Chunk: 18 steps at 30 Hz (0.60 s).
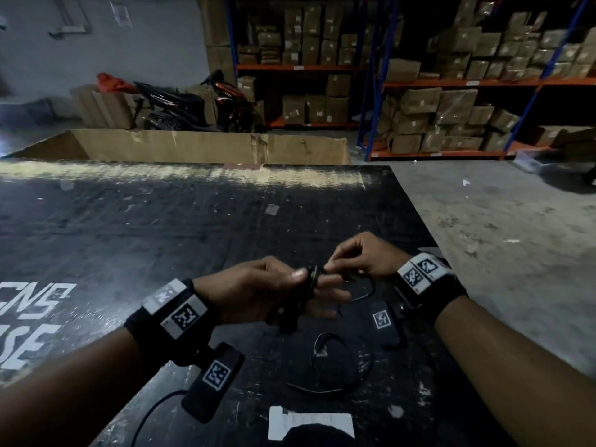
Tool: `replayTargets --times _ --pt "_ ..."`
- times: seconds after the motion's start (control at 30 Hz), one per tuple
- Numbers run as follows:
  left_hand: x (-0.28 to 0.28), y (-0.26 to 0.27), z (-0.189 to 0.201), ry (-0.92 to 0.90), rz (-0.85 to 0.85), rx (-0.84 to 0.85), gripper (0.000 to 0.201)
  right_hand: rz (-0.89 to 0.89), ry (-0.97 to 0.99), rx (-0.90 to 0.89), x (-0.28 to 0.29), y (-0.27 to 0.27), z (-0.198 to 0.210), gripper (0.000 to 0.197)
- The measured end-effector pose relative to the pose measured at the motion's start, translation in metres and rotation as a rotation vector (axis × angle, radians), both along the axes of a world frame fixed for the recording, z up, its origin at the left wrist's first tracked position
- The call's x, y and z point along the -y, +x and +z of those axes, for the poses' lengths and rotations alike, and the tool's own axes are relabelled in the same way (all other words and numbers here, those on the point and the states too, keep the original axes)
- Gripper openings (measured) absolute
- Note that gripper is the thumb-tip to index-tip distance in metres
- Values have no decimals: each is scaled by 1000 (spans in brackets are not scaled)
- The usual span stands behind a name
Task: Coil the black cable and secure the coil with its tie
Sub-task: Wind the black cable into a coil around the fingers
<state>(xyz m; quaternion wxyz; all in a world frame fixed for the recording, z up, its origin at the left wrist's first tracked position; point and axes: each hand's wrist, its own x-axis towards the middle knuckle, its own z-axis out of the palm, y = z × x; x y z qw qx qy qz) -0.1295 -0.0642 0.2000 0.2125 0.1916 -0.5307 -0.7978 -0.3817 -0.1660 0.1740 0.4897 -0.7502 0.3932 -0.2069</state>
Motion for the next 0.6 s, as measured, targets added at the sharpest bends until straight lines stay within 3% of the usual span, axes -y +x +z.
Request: replayTargets --times 0.2,0.3,0.43,0.6 --pt "-4 -12 -17 -131 70 301 43 -17 -152 -249 -7 19 57 28" --pt "7 -5 -30 -133 264 396 53 -50 -175 -245 -17 23 71 23" --pt "22 2 -37 -167 538 329 42 -116 -196 -88 -40 31 68 10" --pt "30 -6 -21 -92 693 110 40 -248 -117 324 -68 45 36 18"
